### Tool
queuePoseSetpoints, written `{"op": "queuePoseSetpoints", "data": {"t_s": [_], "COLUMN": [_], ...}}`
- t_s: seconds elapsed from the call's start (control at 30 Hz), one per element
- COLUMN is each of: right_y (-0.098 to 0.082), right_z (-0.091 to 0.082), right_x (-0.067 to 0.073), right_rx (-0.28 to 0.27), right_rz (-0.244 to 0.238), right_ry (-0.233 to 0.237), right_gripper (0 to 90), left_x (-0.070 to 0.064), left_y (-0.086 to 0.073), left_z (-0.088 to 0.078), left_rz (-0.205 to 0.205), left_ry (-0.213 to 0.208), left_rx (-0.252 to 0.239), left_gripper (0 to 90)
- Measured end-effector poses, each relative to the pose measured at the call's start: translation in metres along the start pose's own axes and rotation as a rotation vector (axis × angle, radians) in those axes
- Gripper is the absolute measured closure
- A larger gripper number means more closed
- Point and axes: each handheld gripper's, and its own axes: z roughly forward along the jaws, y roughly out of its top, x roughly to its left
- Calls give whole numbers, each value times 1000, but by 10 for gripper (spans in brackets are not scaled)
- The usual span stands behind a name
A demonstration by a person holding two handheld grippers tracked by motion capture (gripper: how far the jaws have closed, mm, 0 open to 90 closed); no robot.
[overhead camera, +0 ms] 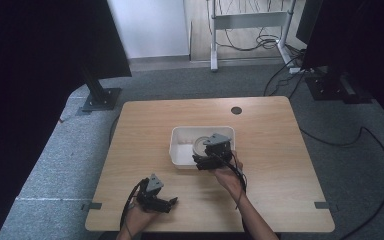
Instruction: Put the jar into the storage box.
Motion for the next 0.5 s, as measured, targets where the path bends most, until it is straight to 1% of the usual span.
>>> {"op": "queuePoseSetpoints", "data": {"t_s": [0.07,0.17,0.2,0.23,0.27,0.3,0.4,0.43,0.5], "right_y": [1,2,2,2,2,2,3,3,3], "right_z": [2,11,11,16,16,20,25,29,32], "right_x": [0,-1,-1,-1,-1,-2,-2,-2,-1], "right_rx": [2,0,0,6,6,10,12,14,17], "right_rz": [3,10,10,13,13,15,19,19,22], "right_ry": [0,1,1,-2,-2,-3,-7,-8,-8], "right_gripper": [92,92,92,92,92,92,92,92,92], "left_x": [0,0,0,0,0,0,0,0,0], "left_y": [0,0,0,0,0,0,0,0,0], "left_z": [0,0,0,0,0,0,0,0,0], "left_rz": [0,0,0,0,0,0,1,1,-1], "left_ry": [0,0,0,0,0,0,0,1,0], "left_rx": [0,0,0,0,0,0,1,1,-1], "left_gripper": [24,24,24,24,24,24,24,24,24]}}
